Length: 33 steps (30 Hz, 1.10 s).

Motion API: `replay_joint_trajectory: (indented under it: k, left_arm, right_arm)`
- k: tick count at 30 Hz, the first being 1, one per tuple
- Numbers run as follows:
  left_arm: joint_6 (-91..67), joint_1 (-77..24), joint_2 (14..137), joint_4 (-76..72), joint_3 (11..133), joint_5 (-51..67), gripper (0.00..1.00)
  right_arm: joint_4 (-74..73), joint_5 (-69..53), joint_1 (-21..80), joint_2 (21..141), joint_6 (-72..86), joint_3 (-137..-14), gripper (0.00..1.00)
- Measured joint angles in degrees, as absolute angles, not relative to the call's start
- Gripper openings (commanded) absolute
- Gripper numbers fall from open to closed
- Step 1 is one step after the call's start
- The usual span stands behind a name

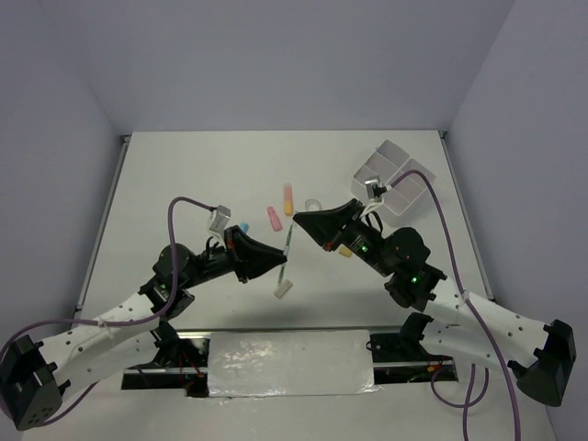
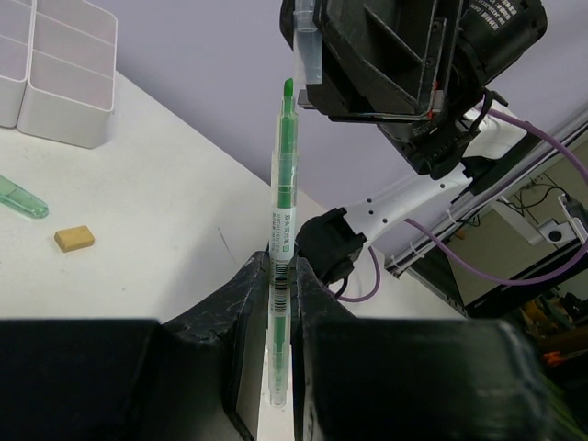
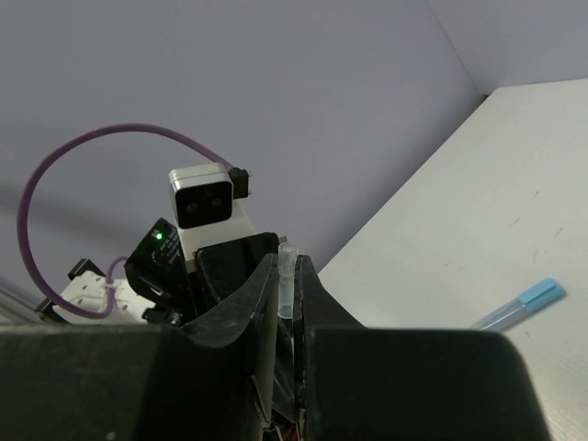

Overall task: Sort the stationery into containers
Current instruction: Close the pen cap on the pen.

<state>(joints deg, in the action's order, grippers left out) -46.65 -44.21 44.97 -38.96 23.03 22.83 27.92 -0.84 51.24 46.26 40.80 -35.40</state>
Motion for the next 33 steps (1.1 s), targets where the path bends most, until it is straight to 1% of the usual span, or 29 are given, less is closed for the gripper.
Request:
replay_joint_trajectory:
  k: [14,33]
  left_arm:
    - [-46.5,-44.2,44.6,-38.5,23.0,22.9,0.0]
    - [-44.9,-44.2,43.2,-34.7,24.0,22.8,0.0]
  right_arm:
    - [27.9,-0.2,51.2,47.0,38.0,-38.0,0.06]
    - [27.9,-0.4,51.2,47.5,38.0,-37.8,0.06]
